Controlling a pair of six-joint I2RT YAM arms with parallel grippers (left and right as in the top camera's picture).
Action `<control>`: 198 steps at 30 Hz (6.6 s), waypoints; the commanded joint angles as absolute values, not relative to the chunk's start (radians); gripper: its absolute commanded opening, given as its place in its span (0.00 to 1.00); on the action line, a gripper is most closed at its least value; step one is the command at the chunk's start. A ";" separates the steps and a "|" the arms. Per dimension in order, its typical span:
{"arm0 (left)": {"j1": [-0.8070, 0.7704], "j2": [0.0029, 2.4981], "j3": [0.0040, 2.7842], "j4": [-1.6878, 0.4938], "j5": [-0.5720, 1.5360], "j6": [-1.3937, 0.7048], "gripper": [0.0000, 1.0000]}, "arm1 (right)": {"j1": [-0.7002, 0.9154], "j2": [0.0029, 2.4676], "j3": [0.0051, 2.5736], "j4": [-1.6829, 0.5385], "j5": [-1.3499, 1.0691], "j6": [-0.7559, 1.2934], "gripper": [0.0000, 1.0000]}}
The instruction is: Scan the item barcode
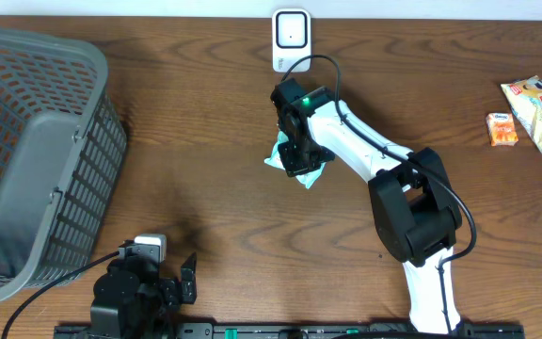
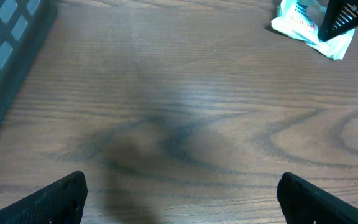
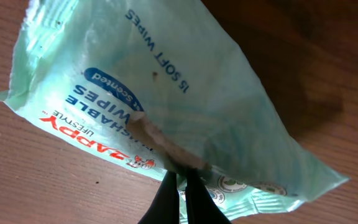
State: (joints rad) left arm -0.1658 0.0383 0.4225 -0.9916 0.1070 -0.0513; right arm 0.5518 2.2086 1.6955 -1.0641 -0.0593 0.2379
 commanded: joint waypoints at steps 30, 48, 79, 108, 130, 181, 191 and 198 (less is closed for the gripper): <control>-0.169 0.037 0.427 -0.994 0.120 -0.045 0.98 | 0.574 2.266 1.713 -0.928 0.015 0.218 0.01; -0.169 0.037 0.427 -0.994 0.120 -0.045 0.98 | 0.649 1.966 1.709 -0.968 0.108 0.044 0.65; -0.169 0.037 0.427 -0.994 0.120 -0.045 0.98 | 0.818 2.230 1.580 -0.854 0.645 0.153 0.47; -0.169 0.037 0.427 -0.994 0.120 -0.045 0.98 | 0.824 2.151 1.588 -0.895 0.685 0.160 0.63; -0.169 0.037 0.427 -0.994 0.120 -0.045 0.98 | 0.757 2.150 1.335 -0.598 0.569 0.069 0.01; -0.169 0.037 0.427 -0.994 0.120 -0.045 0.98 | 0.372 2.024 1.272 -0.908 -1.562 -0.329 0.01; -0.169 0.037 0.427 -0.994 0.120 -0.045 0.98 | 0.316 2.024 1.205 -0.939 -1.562 -0.376 0.01; -0.169 0.037 0.427 -0.994 0.120 -0.045 0.98 | 0.264 2.024 1.177 -1.046 -1.562 -0.505 0.01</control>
